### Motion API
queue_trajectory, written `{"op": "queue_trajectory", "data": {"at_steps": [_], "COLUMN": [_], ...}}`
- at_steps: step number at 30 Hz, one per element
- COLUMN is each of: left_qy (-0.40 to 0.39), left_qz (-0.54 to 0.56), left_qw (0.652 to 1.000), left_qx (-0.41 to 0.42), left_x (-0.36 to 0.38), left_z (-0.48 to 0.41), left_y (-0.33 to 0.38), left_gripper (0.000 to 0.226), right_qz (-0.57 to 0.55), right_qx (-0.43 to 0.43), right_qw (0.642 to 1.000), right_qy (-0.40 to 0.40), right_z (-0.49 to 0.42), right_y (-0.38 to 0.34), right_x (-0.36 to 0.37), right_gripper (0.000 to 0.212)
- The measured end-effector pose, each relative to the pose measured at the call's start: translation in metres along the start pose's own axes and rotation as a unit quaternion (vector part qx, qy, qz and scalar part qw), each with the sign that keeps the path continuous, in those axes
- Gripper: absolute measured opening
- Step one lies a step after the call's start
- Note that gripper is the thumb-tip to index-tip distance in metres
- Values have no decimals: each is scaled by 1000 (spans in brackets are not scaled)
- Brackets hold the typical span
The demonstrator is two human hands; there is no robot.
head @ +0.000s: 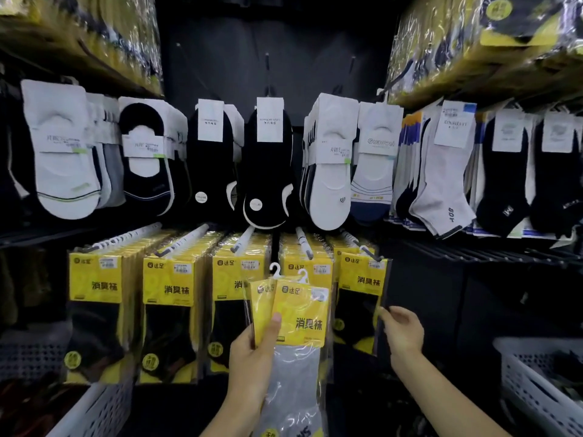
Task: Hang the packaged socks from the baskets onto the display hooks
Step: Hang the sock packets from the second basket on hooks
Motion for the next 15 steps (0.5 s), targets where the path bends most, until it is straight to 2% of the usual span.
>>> {"op": "queue_trajectory", "data": {"at_steps": [4, 7, 15], "left_qy": [-10, -26, -51], "left_qz": [35, 65, 27], "left_qw": [999, 998, 998], "left_qx": [-8, -7, 8], "left_x": [9, 20, 31], "left_z": [7, 14, 31], "left_y": [-4, -4, 9], "left_gripper": [35, 30, 25], "right_qz": [-13, -10, -33], "right_qx": [-14, -25, -43], "right_qw": [978, 954, 957], "right_qy": [-208, -299, -284], "right_z": [61, 96, 120], "right_y": [-6, -14, -39], "right_x": [6, 9, -17], "right_gripper": [16, 22, 20]}}
Point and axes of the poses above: each hand's wrist, its own z-axis away from the middle knuckle, its own x-axis out of the palm, y = z × x, the point moved 1 cm from there along -z, towards the middle knuckle, and after that the axes turned 12 degrees about -y, right-handed, at the moved point
